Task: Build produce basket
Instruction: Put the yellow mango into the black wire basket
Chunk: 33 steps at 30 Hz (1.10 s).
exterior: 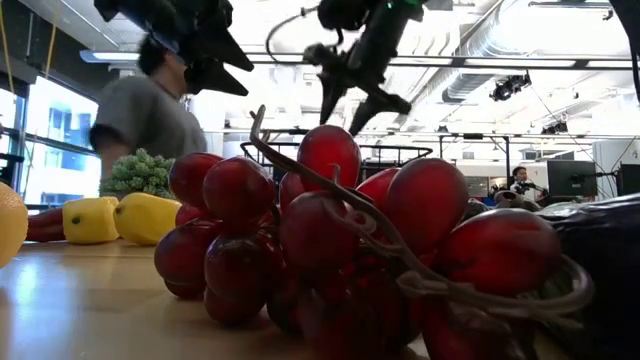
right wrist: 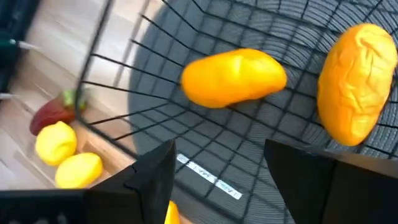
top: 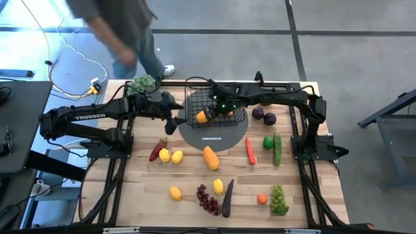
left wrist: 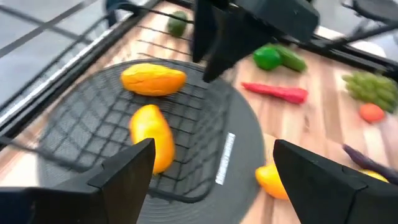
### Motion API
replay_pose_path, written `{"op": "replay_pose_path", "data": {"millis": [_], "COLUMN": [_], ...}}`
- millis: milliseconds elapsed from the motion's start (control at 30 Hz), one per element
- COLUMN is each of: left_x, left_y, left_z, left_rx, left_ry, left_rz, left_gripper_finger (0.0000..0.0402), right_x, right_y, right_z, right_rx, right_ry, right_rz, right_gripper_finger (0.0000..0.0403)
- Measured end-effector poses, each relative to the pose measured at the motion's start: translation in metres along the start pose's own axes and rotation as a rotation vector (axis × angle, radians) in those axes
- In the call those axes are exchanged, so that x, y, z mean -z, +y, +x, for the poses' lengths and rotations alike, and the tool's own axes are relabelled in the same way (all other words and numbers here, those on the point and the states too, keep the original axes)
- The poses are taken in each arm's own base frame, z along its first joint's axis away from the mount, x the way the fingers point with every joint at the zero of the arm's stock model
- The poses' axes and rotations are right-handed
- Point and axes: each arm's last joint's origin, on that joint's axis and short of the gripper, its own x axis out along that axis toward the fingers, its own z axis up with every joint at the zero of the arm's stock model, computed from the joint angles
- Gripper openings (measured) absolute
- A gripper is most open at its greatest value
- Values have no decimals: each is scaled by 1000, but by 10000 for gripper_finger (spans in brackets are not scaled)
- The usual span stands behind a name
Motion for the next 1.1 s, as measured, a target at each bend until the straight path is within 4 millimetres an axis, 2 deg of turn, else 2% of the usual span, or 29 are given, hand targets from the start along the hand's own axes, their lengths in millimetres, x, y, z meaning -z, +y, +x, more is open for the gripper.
{"op": "replay_pose_path", "data": {"millis": [167, 367, 567, 767, 1100], "left_x": [2, 6, 11, 24, 49], "left_y": [-15, -34, -52, -69, -89], "left_z": [1, 0, -2, -6, -16], "left_rx": [79, 151, 224, 251, 150], "left_ry": [10, 7, 8, 108, 299], "left_rz": [130, 349, 424, 291, 0], "left_gripper_finger": [314, 314, 314, 314, 314], "right_x": [4, -1, -3, 20, 66], "right_y": [16, 27, 34, 51, 78], "right_z": [-22, -57, -78, -80, -86], "right_rx": [49, 114, 82, 21, -34], "right_ry": [-63, -157, -159, -77, -5], "right_rz": [-16, -23, -28, -62, -208], "right_gripper_finger": [227, 227, 227, 227, 227]}}
